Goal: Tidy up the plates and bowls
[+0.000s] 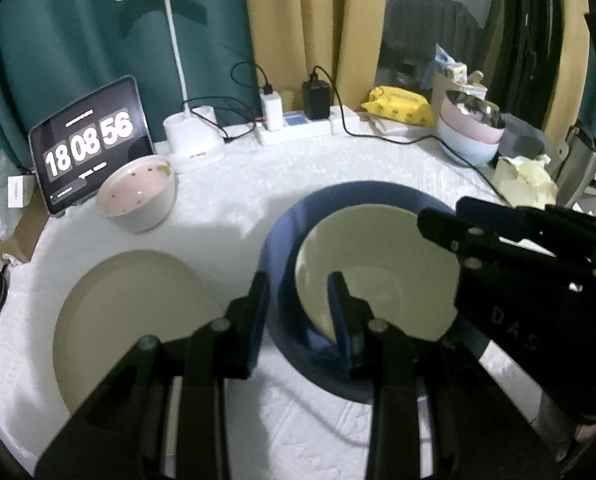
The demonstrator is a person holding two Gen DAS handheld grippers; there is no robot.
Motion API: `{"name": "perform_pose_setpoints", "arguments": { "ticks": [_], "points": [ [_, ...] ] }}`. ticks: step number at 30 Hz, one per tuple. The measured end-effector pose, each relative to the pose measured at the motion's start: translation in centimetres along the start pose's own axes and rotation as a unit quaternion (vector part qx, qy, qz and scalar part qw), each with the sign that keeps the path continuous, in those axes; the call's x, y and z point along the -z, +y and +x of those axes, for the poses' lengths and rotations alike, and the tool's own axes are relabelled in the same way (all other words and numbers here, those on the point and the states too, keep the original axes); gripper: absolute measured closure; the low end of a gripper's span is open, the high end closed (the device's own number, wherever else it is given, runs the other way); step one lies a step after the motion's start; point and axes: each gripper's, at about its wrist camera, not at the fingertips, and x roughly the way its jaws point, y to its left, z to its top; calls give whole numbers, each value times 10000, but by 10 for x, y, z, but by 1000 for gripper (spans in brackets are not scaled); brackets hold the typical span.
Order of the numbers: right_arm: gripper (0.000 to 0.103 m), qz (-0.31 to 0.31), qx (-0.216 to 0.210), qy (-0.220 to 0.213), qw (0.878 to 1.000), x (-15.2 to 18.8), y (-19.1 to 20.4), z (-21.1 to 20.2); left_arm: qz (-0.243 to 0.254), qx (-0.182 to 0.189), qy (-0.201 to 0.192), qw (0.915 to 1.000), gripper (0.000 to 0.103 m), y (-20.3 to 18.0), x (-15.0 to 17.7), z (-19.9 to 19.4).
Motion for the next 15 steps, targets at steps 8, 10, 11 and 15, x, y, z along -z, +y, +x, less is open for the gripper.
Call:
{"name": "perform_pose_setpoints", "arguments": {
  "ticks": [8,10,11,15],
  "points": [
    [71,-30,14,-66,10000,-9,11,-7,-246,30,-166,9996,66,24,-5,-11],
    [71,-23,9,-83,10000,-12,14,-8,-288,27,-194,9994,63,29,-6,-12],
    [71,-26,4,-93,10000,-14,16,-8,-309,25,-212,9993,62,32,-6,-13],
    [71,-60,-6,-105,9999,-19,23,-7,-403,36,-292,9988,57,45,-9,-17]
  ]
}}
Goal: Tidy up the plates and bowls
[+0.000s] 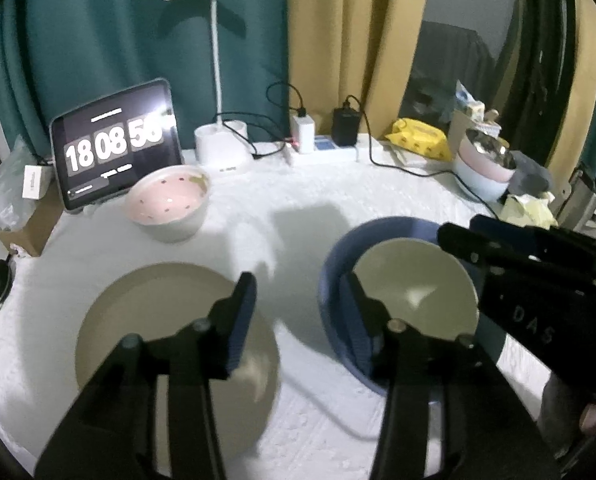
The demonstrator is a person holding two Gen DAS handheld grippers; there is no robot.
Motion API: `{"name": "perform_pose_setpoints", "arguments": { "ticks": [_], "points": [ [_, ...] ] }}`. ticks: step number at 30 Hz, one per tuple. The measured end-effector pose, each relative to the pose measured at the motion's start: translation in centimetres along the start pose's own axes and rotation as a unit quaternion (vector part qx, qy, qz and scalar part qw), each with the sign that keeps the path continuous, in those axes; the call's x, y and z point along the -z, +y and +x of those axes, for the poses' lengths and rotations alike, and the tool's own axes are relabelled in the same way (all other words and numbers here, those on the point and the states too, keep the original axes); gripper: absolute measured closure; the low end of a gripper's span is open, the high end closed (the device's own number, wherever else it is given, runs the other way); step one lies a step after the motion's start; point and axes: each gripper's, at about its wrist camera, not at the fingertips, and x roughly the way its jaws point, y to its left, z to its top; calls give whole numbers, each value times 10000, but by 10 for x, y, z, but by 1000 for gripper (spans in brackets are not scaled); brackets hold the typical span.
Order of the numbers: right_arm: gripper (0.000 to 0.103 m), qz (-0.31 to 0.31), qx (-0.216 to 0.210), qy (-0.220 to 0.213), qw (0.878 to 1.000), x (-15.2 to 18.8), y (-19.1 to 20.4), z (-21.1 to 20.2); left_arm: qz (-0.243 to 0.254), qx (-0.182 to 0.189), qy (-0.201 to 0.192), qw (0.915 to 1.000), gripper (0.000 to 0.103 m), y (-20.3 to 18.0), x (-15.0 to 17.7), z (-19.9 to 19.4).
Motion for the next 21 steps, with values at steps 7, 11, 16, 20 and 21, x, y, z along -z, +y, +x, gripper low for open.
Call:
{"name": "perform_pose_setpoints", "arguments": {
  "ticks": [7,11,16,20,21],
  "points": [
    [71,-99,-49,4,9999,-11,16,5,-99,-50,-98,9999,57,23,-8,-1],
    [71,-120,-102,28,9999,-17,27,11,-142,-109,-146,9997,57,37,-13,0],
    [71,-181,-144,39,9997,-26,41,19,-249,-191,-189,9993,57,57,-19,2],
    [71,-249,-184,48,9995,-32,53,25,-327,-241,-207,9990,57,73,-23,5],
    [71,-263,-196,56,9994,-34,56,28,-338,-253,-210,9989,57,76,-23,6]
  ]
}}
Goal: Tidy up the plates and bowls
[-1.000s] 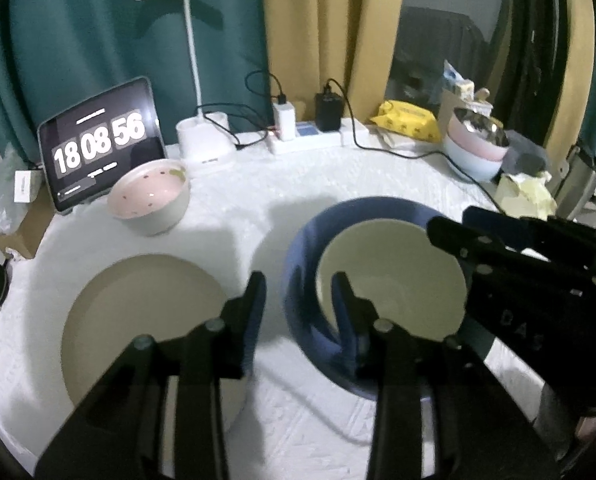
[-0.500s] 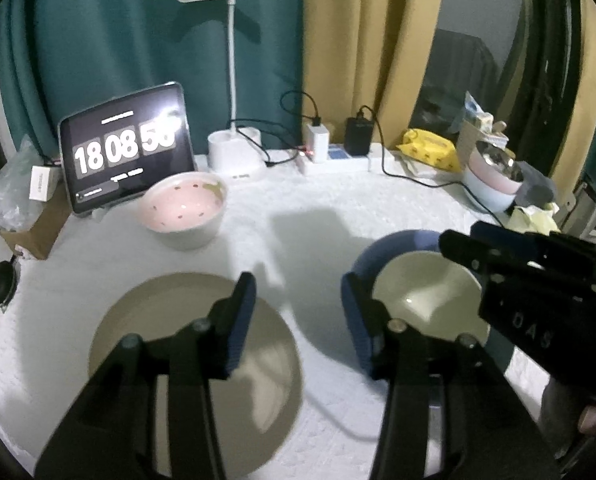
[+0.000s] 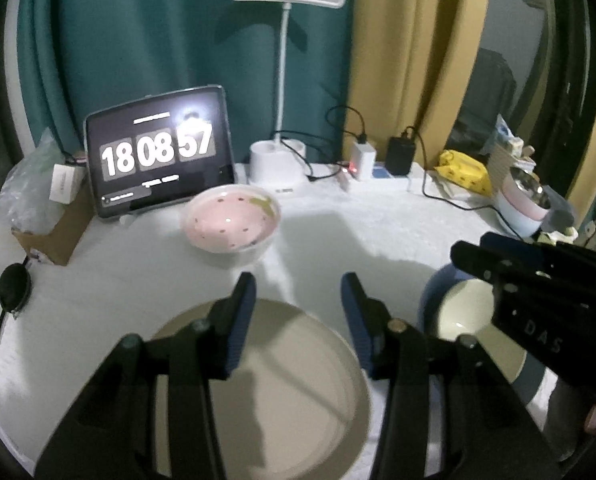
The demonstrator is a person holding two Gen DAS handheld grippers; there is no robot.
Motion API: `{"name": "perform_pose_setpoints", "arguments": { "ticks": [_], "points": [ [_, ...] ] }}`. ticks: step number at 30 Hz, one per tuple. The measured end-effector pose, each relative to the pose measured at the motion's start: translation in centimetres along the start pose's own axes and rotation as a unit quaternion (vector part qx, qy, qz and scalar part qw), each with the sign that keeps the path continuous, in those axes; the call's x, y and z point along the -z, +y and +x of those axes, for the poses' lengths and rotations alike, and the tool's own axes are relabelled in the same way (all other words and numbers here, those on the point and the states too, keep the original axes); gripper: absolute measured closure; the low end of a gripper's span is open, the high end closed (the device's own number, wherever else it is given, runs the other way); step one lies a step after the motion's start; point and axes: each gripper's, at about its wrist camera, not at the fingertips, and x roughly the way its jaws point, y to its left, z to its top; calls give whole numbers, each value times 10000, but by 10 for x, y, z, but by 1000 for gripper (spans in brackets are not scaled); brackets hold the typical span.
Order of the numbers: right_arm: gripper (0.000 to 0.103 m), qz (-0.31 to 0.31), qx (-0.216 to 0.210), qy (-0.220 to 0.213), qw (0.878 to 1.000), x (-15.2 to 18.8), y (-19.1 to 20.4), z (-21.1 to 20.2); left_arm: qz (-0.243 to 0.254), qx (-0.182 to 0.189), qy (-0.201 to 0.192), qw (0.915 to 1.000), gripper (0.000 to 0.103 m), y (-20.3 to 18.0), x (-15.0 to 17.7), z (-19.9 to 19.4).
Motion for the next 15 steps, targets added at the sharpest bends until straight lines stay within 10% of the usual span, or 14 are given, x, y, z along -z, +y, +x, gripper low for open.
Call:
{"name": "perform_pose_setpoints", "arguments": {
  "ticks": [15],
  "points": [
    [71,-177,-113,147,9997,-26,38,37,-214,-226,-3,9995,57,51,-18,25]
  ]
}}
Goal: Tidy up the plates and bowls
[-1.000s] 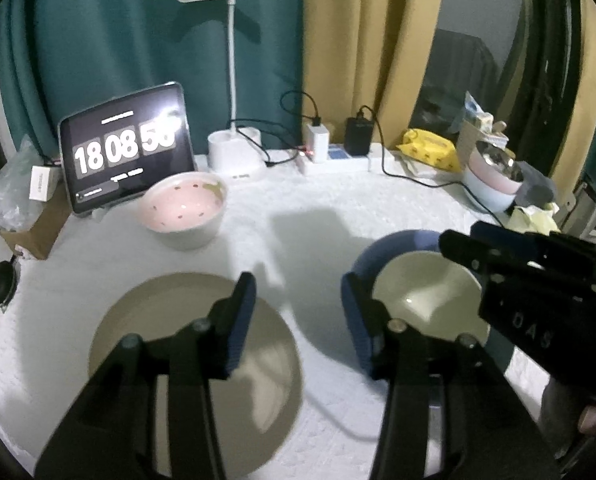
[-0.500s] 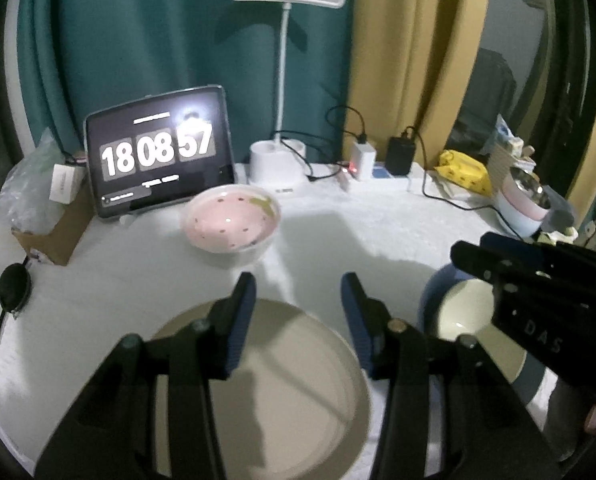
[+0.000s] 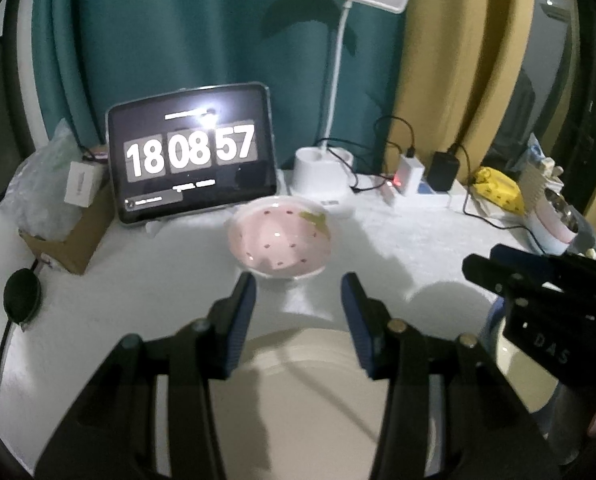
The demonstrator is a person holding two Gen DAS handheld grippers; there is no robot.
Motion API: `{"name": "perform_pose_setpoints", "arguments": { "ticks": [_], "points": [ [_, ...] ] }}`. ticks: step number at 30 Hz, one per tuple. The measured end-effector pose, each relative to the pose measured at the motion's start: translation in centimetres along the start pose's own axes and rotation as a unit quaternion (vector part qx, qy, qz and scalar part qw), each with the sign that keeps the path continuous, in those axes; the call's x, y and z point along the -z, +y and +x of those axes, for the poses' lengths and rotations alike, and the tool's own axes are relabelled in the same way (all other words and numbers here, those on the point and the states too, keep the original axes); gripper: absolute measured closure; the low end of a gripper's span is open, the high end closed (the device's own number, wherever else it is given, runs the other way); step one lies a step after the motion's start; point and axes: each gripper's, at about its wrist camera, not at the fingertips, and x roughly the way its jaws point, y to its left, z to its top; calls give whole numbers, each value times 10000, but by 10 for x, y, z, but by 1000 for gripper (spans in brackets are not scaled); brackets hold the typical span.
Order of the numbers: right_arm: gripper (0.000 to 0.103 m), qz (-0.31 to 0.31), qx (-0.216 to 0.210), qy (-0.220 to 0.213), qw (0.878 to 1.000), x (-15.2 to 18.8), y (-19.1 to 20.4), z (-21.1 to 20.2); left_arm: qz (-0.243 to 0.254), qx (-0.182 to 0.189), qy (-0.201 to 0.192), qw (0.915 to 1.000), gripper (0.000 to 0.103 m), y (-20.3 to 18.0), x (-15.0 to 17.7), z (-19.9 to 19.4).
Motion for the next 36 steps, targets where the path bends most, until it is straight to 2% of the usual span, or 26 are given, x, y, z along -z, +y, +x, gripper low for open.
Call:
{"name": "perform_pose_setpoints", "arguments": {
  "ticks": [13,20,27,32,36],
  "points": [
    [71,18,-90,153,9998,-22,23,42,-250,-195,128,9994,57,49,-21,42],
    [71,-3,-111,256,9996,-33,34,63,-326,-92,232,9992,57,66,-28,65],
    [71,15,-162,477,9987,-46,42,95,-417,92,602,9973,57,71,-31,99],
    [71,302,-353,859,9952,-49,44,125,-533,91,916,9943,57,72,-28,123],
    [71,341,-283,1003,9940,-50,49,142,-509,170,1092,9926,57,68,-26,138]
  ]
}}
